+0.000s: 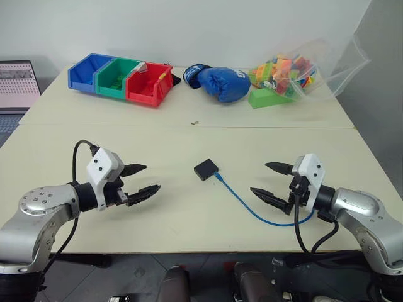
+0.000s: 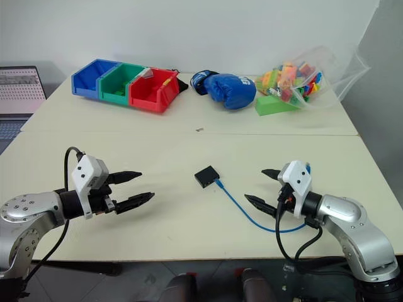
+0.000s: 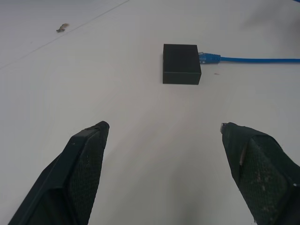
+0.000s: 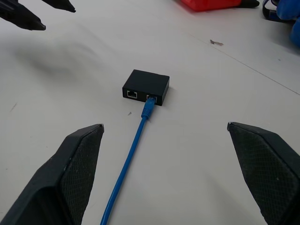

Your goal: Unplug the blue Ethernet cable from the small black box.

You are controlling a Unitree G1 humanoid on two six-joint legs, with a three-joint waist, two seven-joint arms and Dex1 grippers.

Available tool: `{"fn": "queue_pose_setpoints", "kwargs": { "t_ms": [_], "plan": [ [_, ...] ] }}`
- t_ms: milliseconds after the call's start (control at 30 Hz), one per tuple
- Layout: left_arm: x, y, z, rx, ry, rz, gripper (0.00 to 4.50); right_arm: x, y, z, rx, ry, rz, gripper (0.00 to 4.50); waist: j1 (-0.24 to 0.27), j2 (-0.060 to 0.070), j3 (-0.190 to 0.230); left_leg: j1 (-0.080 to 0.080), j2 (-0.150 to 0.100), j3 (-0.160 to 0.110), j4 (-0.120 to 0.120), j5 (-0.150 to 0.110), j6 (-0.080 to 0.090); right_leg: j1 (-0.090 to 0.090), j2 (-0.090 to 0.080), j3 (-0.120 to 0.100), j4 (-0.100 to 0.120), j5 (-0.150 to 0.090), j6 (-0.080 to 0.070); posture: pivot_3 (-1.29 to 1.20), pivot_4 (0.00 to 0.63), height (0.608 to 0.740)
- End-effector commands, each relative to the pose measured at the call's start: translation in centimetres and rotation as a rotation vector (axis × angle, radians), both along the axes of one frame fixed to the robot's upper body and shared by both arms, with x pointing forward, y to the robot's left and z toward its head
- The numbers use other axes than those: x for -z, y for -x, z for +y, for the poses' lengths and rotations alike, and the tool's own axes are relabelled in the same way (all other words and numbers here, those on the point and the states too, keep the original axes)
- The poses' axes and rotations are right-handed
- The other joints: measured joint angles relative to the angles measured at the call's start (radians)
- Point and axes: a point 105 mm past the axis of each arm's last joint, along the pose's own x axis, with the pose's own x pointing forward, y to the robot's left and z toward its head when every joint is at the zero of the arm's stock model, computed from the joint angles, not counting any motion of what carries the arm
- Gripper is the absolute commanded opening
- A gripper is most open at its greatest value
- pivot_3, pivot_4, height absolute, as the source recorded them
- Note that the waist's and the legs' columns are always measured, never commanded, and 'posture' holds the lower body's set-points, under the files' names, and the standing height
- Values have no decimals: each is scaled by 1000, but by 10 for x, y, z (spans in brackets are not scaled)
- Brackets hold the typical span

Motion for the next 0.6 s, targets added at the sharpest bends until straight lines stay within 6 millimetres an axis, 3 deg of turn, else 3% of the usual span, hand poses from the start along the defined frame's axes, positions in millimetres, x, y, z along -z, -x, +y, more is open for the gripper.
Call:
{"fn": "queue_pose_setpoints", "kwargs": {
  "t_ms": [33, 367, 467, 600],
  "plan": [
    [-13, 6, -8, 55, -12, -58, 4081, -5, 1, -4, -1, -3, -29, 4478, 0, 0, 0, 0, 0, 0, 0, 0, 0, 0, 0, 0, 0, 0, 0, 0, 150, 740],
    [-11, 6, -11, 58, -19, -41, 4081, 6, 2, 7, -22, 5, 4, 4478, 0, 0, 0, 0, 0, 0, 0, 0, 0, 0, 0, 0, 0, 0, 0, 0, 150, 740],
    [-7, 9, -13, 77, -23, -24, 4081, 15, 1, 23, -39, -12, 30, 4478, -1, 0, 0, 0, 0, 0, 0, 0, 0, 0, 0, 0, 0, 0, 0, 0, 150, 740],
    [-5, 8, -19, 125, -17, -26, 4081, 39, -24, 56, 64, 1, 23, 4478, -9, 0, 0, 0, 0, 0, 0, 0, 0, 0, 0, 1, 1, 0, 0, 0, 150, 740]
  ]
}}
